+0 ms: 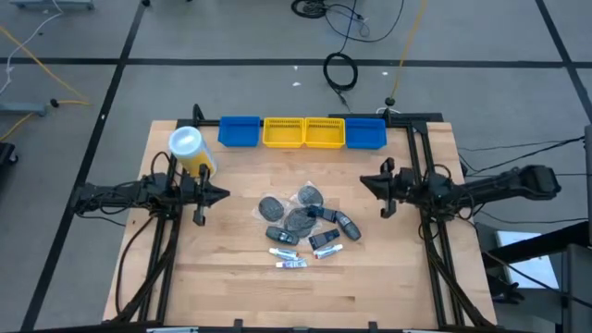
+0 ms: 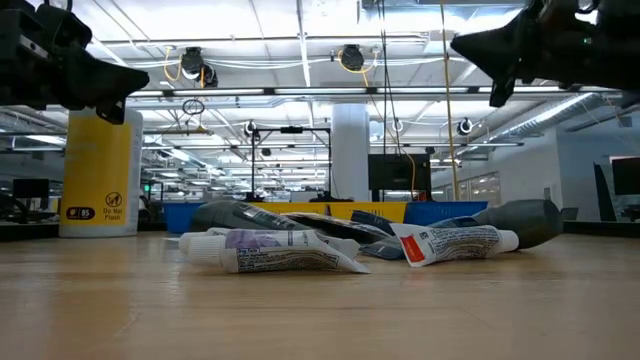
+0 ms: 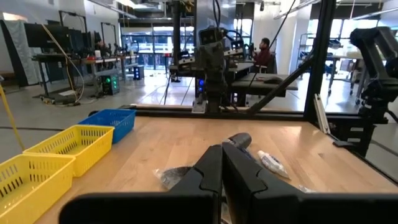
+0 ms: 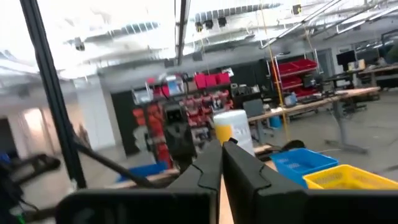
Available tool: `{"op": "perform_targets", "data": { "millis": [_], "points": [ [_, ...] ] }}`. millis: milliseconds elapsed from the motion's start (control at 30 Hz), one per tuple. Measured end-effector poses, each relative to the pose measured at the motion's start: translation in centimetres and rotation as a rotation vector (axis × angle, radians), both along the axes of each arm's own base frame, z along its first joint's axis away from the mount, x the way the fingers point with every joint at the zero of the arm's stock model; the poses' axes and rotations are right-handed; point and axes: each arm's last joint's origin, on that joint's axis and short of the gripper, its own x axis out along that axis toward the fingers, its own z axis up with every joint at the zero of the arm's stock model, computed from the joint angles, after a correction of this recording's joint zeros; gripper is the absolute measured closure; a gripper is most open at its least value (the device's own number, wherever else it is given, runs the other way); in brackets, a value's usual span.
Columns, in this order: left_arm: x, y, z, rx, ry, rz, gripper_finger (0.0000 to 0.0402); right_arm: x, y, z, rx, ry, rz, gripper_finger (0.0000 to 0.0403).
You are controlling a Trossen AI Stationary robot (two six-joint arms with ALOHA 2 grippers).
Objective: Pick & Place Travel size toiletries
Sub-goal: Put the shave cream into the right yellow bin
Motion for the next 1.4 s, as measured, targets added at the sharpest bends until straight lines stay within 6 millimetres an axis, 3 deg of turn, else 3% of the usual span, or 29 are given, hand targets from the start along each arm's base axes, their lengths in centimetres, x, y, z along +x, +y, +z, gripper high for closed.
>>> {"op": "perform_targets", "data": {
  "millis": [133,433,600,767,967,1200,1400],
  "points": [
    [0.0,0.0,0.0,0.001,-0.001,0.001,0.0392,1.6,0.0,0.4,-0.004,0.068,-0.004,0.0394],
    [0.0,0.0,0.0,0.002,-0.002,0.001,0.0392,8.4,0.1,0.1,-0.094,0.469,-0.005,0.0394],
    [0.0,0.0,0.0,0.001,-0.002,0.001,0.0392,9.7,0.0,-0.8,-0.129,0.479,-0.011,0.0394],
    [0.0,0.0,0.0,-0.002,-0.002,0.001,0.0392,9.9,0.1,-2.6,-0.082,0.6,0.025,0.039],
    [0.0,0.1,0.0,-0.004,-0.002,0.032,0.0392,10.6,0.4,-3.9,-0.009,0.74,0.082,0.0324],
    [0.0,0.3,0.0,-0.008,-0.004,0.088,0.0392,13.5,0.9,-4.7,-0.008,0.969,0.15,0.0214],
    [0.0,0.2,0.2,-0.014,-0.018,0.078,0.0392,13.5,0.9,-6.5,0.009,1.078,0.118,0.018]
  ]
}}
